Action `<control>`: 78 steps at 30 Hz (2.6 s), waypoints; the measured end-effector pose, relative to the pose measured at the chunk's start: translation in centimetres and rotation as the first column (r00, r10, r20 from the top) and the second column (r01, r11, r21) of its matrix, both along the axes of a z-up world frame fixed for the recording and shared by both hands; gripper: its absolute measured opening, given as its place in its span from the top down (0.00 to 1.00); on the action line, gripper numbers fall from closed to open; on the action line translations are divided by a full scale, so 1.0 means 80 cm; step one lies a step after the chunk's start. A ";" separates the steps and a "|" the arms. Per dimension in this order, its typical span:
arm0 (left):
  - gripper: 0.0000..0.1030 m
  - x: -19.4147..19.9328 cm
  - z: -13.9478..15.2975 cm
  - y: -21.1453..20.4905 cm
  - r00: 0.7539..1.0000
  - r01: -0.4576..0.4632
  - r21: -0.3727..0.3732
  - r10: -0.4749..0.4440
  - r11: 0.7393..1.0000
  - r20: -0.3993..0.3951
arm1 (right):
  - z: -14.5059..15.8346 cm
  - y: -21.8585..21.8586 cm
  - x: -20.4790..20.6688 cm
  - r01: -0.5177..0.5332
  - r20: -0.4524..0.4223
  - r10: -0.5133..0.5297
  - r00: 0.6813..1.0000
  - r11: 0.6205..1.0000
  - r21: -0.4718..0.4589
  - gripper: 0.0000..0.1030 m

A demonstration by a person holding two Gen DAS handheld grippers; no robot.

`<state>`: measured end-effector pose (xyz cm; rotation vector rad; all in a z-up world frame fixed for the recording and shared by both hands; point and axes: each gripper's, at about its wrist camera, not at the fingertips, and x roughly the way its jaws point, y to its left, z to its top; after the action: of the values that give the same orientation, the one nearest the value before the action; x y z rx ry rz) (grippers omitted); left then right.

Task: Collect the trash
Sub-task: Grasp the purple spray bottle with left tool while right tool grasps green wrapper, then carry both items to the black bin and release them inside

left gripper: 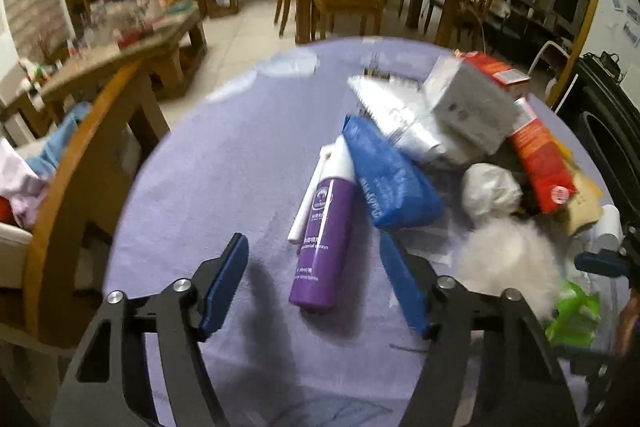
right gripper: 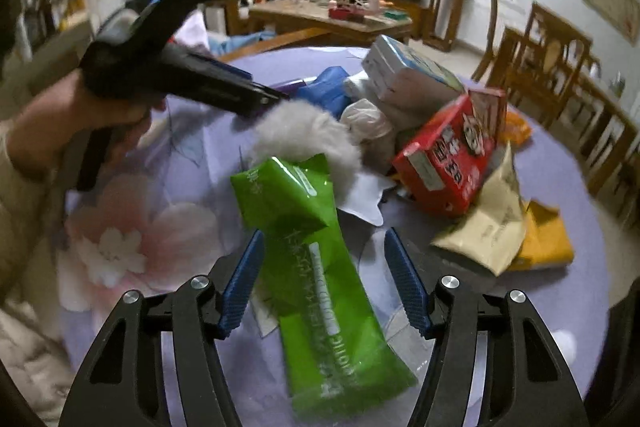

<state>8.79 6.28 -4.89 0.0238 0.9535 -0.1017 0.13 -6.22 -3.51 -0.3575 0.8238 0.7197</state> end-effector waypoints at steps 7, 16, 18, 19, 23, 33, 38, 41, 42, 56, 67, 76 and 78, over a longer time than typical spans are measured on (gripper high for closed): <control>0.56 0.005 -0.004 -0.007 1.000 -0.020 0.049 0.019 0.999 0.014 | -0.003 0.020 0.009 -0.001 0.005 0.001 1.000 0.999 -0.037 0.60; 0.75 -0.040 0.045 0.021 0.980 -0.059 -0.101 0.077 0.993 0.185 | 0.042 -0.015 0.000 0.027 -0.001 -0.028 1.000 0.966 0.255 0.73; 0.75 -0.057 0.068 0.020 0.967 -0.048 -0.148 0.083 0.988 0.242 | 0.060 -0.039 0.002 0.047 -0.012 -0.046 0.999 0.934 0.354 0.73; 0.75 -0.069 0.080 0.018 0.959 -0.040 -0.167 0.084 0.985 0.269 | 0.071 -0.055 0.003 0.062 -0.027 -0.056 0.998 0.906 0.419 0.73; 0.75 -0.101 0.120 -0.009 0.935 0.008 -0.193 0.062 0.981 0.350 | 0.092 -0.107 0.014 0.094 -0.102 -0.037 0.994 0.772 0.629 0.73; 0.75 -0.138 0.159 -0.114 0.906 0.179 -0.250 -0.060 0.951 0.418 | 0.102 -0.264 0.012 0.266 -0.166 -0.221 0.961 0.580 0.770 0.73; 0.75 -0.150 0.150 -0.230 0.880 0.336 -0.301 -0.183 0.892 0.438 | 0.097 -0.382 -0.008 0.403 -0.152 -0.459 0.875 0.520 0.753 0.73; 0.75 -0.150 0.139 -0.303 0.862 0.418 -0.333 -0.254 0.845 0.438 | 0.088 -0.456 -0.022 0.515 -0.156 -0.614 0.773 0.466 0.719 0.73; 0.75 -0.148 0.136 -0.323 0.857 0.435 -0.337 -0.270 0.835 0.438 | 0.083 -0.477 -0.024 0.546 -0.163 -0.651 0.741 0.443 0.711 0.73; 0.75 -0.051 0.074 -0.559 0.846 0.521 -0.342 -0.418 0.782 0.331 | -0.040 -0.641 0.035 0.777 -0.237 -0.838 0.492 0.300 0.553 0.72; 0.17 -0.044 0.080 -0.568 0.850 0.511 -0.282 -0.429 0.812 0.305 | -0.064 -0.670 0.067 0.792 -0.333 -0.817 0.470 0.224 0.568 0.27; 0.12 -0.115 0.112 -0.499 0.813 0.545 -0.211 -0.450 0.811 0.369 | -0.010 -0.598 0.036 0.720 -0.266 -0.761 0.591 0.349 0.600 0.21; 0.12 -0.129 0.112 -0.474 0.818 0.533 -0.197 -0.442 0.823 0.367 | 0.000 -0.566 0.033 0.696 -0.247 -0.732 0.635 0.403 0.594 0.20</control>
<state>-1.50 -31.63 4.10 0.0134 0.5909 -0.7077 2.79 -51.48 -3.49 0.6216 0.5348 0.1147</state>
